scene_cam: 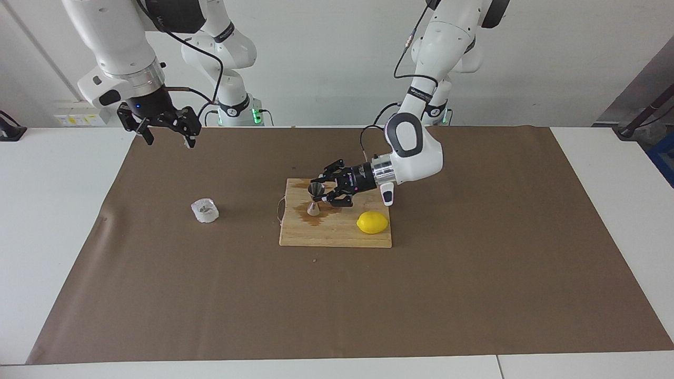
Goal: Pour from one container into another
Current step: 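Carry the jigger with the left gripper onto the cutting board center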
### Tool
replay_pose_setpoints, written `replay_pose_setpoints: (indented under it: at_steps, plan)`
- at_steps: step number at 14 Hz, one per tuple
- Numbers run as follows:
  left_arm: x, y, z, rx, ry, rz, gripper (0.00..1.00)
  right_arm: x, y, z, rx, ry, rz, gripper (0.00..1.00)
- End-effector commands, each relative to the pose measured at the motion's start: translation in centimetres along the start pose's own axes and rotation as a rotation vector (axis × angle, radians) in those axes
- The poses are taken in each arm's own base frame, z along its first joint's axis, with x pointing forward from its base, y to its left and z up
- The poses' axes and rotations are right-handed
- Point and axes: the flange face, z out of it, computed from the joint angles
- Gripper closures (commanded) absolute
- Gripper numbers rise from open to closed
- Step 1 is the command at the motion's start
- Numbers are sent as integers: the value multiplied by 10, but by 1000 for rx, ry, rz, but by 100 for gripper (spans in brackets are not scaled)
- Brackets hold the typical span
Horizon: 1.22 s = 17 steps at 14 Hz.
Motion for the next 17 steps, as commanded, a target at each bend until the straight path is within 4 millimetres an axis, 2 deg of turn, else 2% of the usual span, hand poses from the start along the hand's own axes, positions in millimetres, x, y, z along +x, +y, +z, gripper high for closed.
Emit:
replay_pose_setpoints:
  at_steps: [1,5,6,8,10,13,15,17]
  plan:
    - [8,-16,-6,-42,32,37,100,-7,3,0,19,5,-19,0]
    - [11,-19,-4,-44,46,36,98,-7,2,1,18,3,-19,0]
    - [11,-20,-3,-43,48,35,75,-7,2,1,18,3,-19,0]
    - [12,-21,-3,-43,49,36,35,-7,3,1,18,3,-18,0]
    - [12,-18,-7,-48,49,37,0,-8,3,1,18,0,-19,0]
    - [7,-14,-10,-46,35,43,0,-8,0,-1,18,0,-25,0]
    - [-6,-17,-11,-23,4,55,0,-10,-6,0,18,-7,-38,0]
    - [-26,-18,-23,-4,-40,71,0,-12,-7,1,21,-11,-105,0]
